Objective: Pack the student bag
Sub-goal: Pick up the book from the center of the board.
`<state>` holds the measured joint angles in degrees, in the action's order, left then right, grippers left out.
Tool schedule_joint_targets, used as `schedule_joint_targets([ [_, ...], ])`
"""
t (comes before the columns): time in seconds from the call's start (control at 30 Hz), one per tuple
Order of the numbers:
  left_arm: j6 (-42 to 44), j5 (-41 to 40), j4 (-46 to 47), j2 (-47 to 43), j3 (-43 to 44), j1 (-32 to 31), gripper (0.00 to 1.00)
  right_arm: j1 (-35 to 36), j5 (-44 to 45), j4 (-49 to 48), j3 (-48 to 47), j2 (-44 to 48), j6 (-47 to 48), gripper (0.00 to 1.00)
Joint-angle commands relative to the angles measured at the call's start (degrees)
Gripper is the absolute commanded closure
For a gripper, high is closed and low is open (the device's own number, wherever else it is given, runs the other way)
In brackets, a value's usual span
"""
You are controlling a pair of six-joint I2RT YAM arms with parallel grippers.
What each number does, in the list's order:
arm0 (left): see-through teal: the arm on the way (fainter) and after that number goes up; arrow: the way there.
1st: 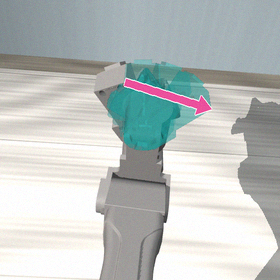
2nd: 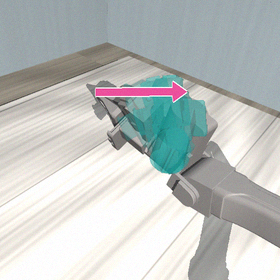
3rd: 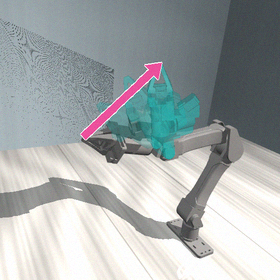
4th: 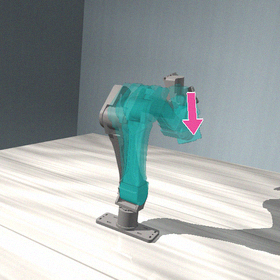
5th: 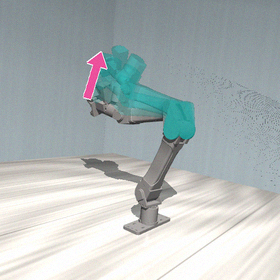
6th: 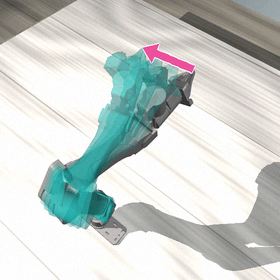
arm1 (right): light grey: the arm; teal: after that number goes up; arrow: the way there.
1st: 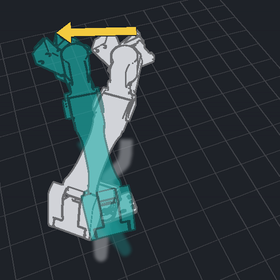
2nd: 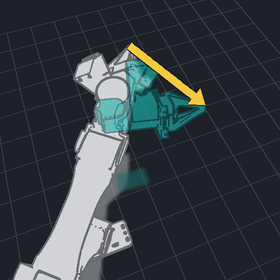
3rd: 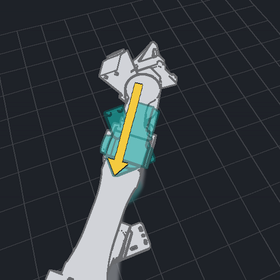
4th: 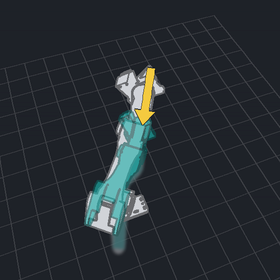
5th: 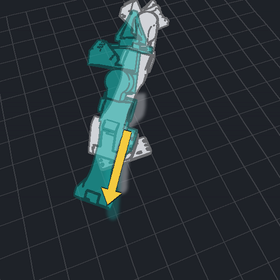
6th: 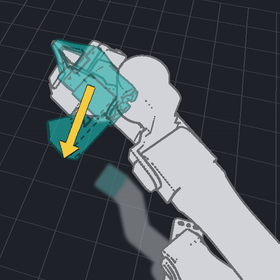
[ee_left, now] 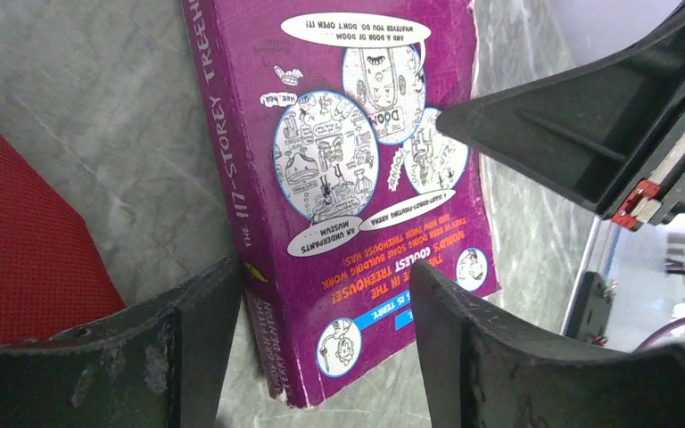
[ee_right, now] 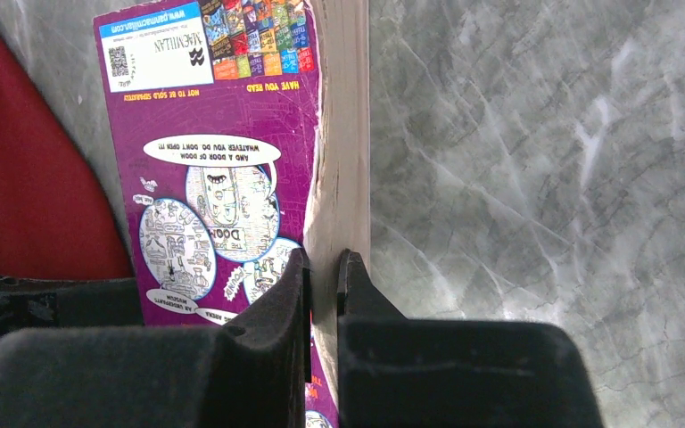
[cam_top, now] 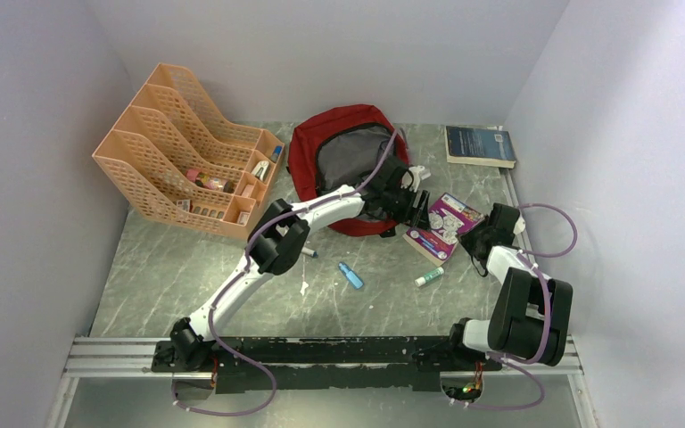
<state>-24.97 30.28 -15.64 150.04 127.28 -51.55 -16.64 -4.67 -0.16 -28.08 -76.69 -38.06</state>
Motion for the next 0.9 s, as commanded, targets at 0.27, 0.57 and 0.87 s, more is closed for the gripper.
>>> schedule_joint_targets([
  [0.27,-25.69,8.88,16.58,-2.05,-8.05,-3.66,0.21,0.65,-2.35,7.72,3.82,-5.23,0.14,1.00],
  [0.57,-34.94,10.64,25.08,-0.71,-9.87,-3.70,0.35,0.66,-2.87,7.42,3.82,-5.49,0.02,1.00],
  [0.87,-29.80,9.81,21.55,-1.86,-7.25,-3.00,0.66,0.67,-3.16,9.22,2.57,-2.50,0.50,0.85],
])
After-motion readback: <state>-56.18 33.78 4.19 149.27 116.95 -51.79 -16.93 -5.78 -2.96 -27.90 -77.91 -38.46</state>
